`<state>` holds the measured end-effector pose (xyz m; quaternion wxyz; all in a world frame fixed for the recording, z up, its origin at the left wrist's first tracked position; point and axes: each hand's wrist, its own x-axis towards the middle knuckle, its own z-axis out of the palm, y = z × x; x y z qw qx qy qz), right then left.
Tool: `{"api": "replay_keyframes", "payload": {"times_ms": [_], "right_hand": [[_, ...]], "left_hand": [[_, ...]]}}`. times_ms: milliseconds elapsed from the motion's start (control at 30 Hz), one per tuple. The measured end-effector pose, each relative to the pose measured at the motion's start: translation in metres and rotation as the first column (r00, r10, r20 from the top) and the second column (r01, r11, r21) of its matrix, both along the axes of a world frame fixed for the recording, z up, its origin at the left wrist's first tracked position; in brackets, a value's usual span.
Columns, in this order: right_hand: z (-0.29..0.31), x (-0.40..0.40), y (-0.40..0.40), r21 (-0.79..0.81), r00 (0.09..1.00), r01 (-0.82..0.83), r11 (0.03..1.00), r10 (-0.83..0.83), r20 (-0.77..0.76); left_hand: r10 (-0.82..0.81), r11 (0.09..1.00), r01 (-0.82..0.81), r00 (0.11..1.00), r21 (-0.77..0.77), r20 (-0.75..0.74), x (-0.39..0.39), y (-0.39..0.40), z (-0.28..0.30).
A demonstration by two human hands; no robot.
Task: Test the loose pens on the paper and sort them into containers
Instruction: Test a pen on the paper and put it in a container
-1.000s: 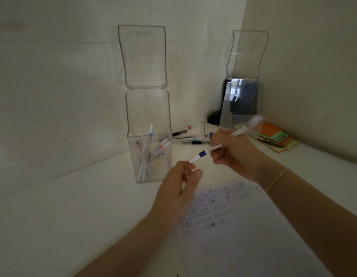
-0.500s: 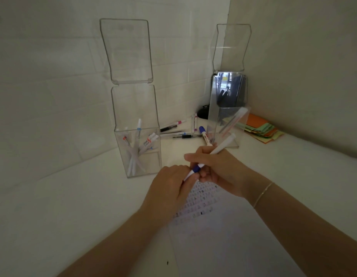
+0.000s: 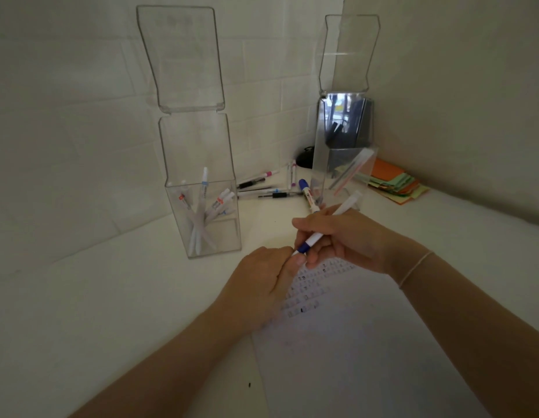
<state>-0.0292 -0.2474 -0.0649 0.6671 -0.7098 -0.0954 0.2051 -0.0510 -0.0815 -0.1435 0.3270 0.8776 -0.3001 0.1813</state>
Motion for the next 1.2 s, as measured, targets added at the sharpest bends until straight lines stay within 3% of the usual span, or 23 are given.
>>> {"api": "replay_keyframes", "payload": {"times_ms": [67, 167, 267, 400, 533, 667, 967, 1200], "right_hand": [[0.005, 0.005, -0.012, 0.093, 0.998, 0.054, 0.994, -0.052, -0.022], [0.017, 0.015, -0.038, 0.178, 0.964, 0.265, 0.948, -0.263, -0.03], [0.014, 0.016, -0.045, 0.166, 0.917, 0.394, 0.904, -0.4, 0.004], [-0.011, 0.004, -0.022, 0.011, 0.93, 0.367, 0.93, -0.367, 0.002], [-0.034, -0.012, 0.0, -0.007, 0.899, 0.435, 0.9, -0.435, -0.045], [-0.058, -0.021, 0.001, -0.184, 0.853, 0.514, 0.838, -0.476, 0.214], [-0.072, -0.025, -0.004, -0.186, 0.728, 0.654, 0.733, -0.543, 0.419], [-0.072, -0.027, -0.005, -0.172, 0.764, 0.604, 0.778, -0.503, 0.405]], "left_hand": [[0.017, 0.999, -0.018, 1.0, -0.028, -0.022, -0.001, 0.006, 0.001], [0.09, 0.985, -0.097, 0.994, -0.14, -0.055, 0.004, 0.013, 0.003], [0.17, 0.982, -0.172, 0.985, -0.081, -0.036, 0.012, 0.012, 0.002], [0.154, 0.987, -0.154, 0.988, 0.037, 0.024, 0.016, 0.012, -0.003], [0.106, 0.982, -0.116, 0.992, 0.148, 0.07, 0.018, 0.012, -0.007], [0.04, 0.974, -0.051, 0.998, 0.219, 0.055, 0.023, 0.014, -0.011], [0.046, 0.984, -0.047, 0.999, 0.171, 0.008, 0.02, 0.013, -0.012], [0.053, 0.98, -0.058, 0.998, 0.191, 0.03, 0.017, 0.012, -0.011]]}}
